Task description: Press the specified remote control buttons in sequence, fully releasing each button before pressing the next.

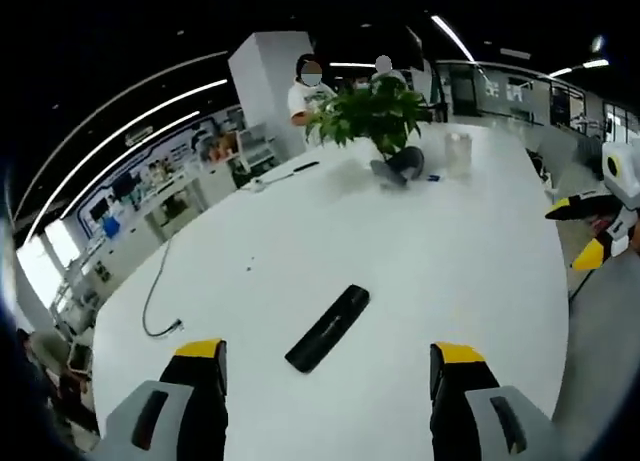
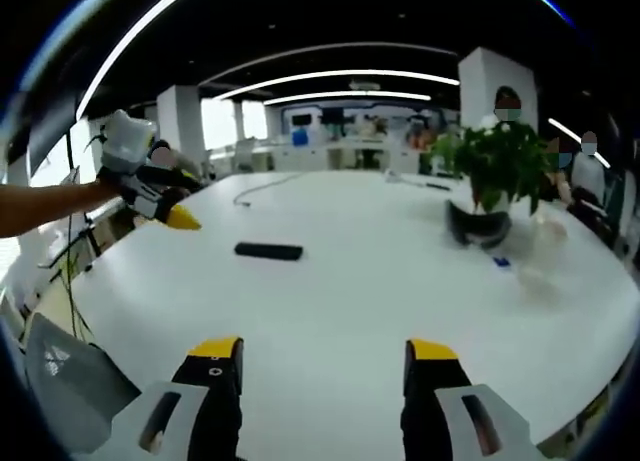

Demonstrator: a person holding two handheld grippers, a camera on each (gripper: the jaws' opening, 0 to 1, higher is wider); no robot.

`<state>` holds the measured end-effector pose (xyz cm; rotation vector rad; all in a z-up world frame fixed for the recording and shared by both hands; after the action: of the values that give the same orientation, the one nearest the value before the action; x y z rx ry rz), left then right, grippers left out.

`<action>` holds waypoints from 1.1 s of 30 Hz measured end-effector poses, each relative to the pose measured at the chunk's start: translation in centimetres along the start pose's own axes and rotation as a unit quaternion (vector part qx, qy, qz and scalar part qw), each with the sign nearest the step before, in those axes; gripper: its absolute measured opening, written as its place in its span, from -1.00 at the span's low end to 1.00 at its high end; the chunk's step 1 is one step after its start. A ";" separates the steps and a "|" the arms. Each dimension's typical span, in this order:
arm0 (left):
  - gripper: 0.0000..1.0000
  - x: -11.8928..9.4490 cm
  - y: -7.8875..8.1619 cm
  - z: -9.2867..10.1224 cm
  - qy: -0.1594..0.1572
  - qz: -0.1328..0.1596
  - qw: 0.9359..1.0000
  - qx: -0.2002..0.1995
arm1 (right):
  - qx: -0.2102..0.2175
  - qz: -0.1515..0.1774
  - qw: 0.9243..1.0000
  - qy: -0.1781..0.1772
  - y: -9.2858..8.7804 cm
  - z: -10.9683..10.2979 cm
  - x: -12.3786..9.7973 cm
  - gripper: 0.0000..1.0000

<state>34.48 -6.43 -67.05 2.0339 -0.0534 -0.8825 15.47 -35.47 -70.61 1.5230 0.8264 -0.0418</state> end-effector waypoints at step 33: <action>-0.01 11.6 -1.7 -2.6 -0.184 -0.140 0.968 0.097 | 0.011 -0.010 1.000 -0.018 -0.2 0.7 0.1 0.25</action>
<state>44.22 -7.67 -74.02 2.0611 -0.0594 -1.4793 15.72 -36.03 -70.95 1.5311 0.8143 -0.0924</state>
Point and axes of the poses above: the point that each gripper's makers call its tool centre point, and the gripper's own axes: x roughly forward along the fingers, z roughly to its right, y roughly out of its top, the point moved 9 cm from there along -x, roughly backward along the fingers, and after that the axes turned 12 degrees about y, right-handed, at the moved point
